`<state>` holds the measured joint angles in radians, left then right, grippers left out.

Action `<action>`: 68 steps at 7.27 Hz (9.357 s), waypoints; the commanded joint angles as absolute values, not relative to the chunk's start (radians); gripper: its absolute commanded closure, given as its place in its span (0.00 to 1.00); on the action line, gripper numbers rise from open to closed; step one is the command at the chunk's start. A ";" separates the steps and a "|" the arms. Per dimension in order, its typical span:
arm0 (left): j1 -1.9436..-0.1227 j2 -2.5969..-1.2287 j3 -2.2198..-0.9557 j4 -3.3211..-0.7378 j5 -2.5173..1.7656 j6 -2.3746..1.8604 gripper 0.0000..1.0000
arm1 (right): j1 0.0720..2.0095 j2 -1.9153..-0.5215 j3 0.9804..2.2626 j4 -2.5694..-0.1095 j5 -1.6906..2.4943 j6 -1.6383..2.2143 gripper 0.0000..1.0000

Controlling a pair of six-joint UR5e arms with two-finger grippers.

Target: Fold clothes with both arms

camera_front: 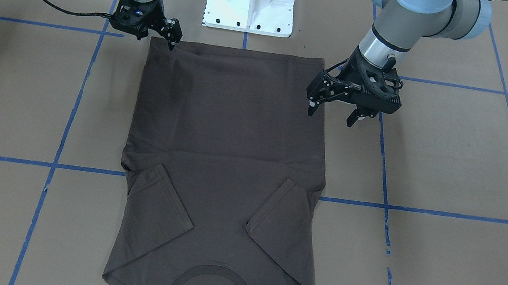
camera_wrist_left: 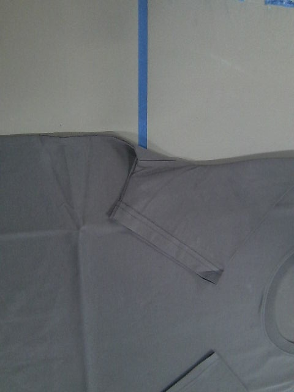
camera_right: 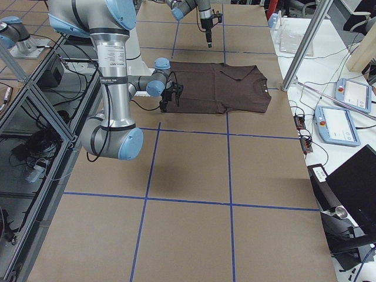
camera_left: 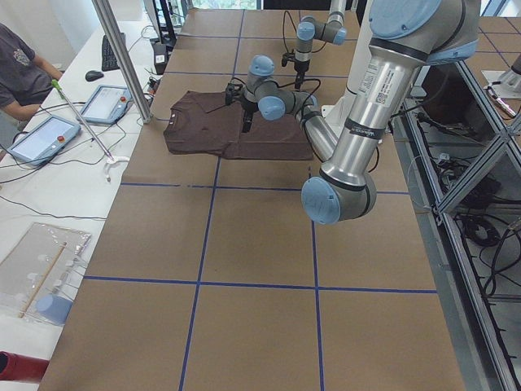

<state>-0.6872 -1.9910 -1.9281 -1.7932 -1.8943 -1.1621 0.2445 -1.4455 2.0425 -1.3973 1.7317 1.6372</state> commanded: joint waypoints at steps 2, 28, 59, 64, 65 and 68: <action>-0.687 -1.991 -1.931 -1.793 -1.893 -1.161 0.00 | 0.241 -1.448 2.017 -1.396 1.740 1.643 0.00; -0.678 -2.000 -1.940 -1.790 -1.890 -1.167 0.00 | 0.215 -1.494 2.054 -1.336 1.755 1.692 0.00; -0.132 -1.782 -2.068 -1.661 -1.594 -1.907 0.06 | 0.268 -1.456 2.100 -1.327 1.749 1.694 1.00; -0.130 -1.786 -2.042 -1.661 -1.588 -1.910 0.09 | 0.282 -1.454 2.102 -1.327 1.753 1.692 1.00; -0.132 -1.786 -2.039 -1.661 -1.586 -1.910 0.11 | 0.288 -1.456 2.102 -1.327 1.756 1.692 1.00; -0.130 -1.786 -2.039 -1.661 -1.586 -1.911 0.31 | 0.290 -1.456 2.102 -1.327 1.758 1.692 1.00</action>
<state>-0.1307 -1.7851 -2.0388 -1.6613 -1.5862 -1.9102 0.2884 -1.4547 2.1015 -1.3269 1.7566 1.6920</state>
